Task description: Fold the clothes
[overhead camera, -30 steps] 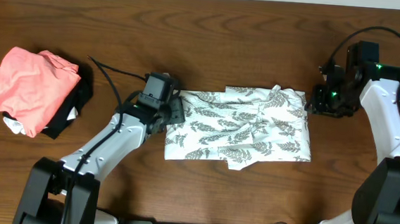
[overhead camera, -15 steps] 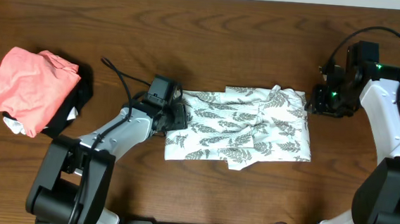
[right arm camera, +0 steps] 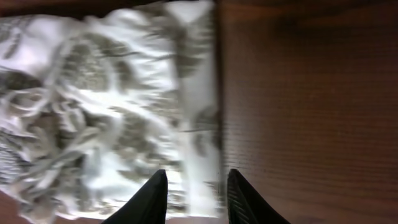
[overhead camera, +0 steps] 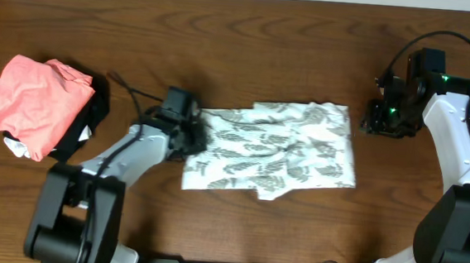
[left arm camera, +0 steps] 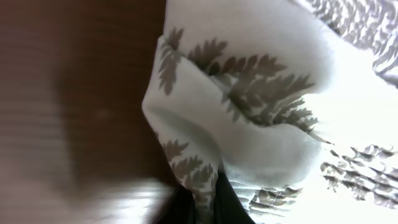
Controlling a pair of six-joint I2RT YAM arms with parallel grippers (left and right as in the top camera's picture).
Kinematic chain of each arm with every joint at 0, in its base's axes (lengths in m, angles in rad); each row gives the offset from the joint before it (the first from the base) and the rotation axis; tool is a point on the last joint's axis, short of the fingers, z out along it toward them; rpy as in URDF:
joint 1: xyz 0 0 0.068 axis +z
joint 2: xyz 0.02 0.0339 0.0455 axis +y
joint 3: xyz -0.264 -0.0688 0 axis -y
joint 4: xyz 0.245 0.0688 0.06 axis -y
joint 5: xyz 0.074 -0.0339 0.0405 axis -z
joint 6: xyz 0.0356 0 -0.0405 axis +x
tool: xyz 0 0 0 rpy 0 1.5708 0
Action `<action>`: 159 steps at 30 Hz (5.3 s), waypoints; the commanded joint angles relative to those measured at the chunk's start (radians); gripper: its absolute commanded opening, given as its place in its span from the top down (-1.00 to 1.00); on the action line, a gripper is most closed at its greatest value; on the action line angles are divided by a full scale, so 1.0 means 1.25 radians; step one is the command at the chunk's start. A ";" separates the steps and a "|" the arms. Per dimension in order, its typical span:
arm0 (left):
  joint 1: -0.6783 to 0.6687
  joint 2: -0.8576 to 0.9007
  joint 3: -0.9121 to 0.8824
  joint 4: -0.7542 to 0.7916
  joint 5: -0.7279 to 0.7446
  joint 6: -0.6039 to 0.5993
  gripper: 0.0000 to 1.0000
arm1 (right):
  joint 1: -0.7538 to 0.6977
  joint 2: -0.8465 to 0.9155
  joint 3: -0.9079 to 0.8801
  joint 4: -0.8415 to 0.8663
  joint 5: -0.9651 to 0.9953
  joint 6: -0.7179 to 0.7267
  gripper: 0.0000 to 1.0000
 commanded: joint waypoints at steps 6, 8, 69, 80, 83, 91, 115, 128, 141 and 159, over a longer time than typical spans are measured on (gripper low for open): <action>0.180 -0.159 -0.008 -0.040 -0.089 0.091 0.88 | 0.003 -0.004 0.002 0.002 0.003 -0.010 0.38; 0.205 -0.180 -0.007 -0.045 -0.089 0.100 0.88 | 0.003 -0.004 0.002 0.002 0.002 -0.010 0.38; 0.048 0.005 0.165 -0.111 -0.172 0.130 0.86 | 0.004 -0.004 0.002 -0.007 0.002 -0.008 0.38; -0.091 0.053 0.165 -0.028 -0.180 0.108 0.02 | 0.004 -0.004 0.002 -0.007 0.003 -0.008 0.38; -0.088 0.039 0.165 -0.038 -0.206 0.108 -0.69 | 0.003 -0.004 0.002 -0.007 0.010 -0.008 0.38; -0.092 -0.090 0.166 -0.052 -0.264 0.150 -0.97 | 0.003 -0.004 0.002 -0.004 0.021 -0.008 0.38; -0.414 0.012 0.166 0.145 -0.259 0.225 -0.96 | 0.004 -0.004 0.002 -0.006 0.015 -0.008 0.37; -0.472 0.059 0.166 0.164 -0.232 0.307 -0.96 | 0.004 -0.004 0.002 -0.005 0.015 -0.008 0.37; -0.486 0.070 0.166 0.157 -0.231 0.510 -0.96 | 0.004 -0.004 0.002 -0.004 0.015 -0.008 0.37; -0.486 0.168 0.166 0.237 -0.227 0.548 -0.96 | 0.003 -0.004 0.002 -0.007 0.015 -0.008 0.37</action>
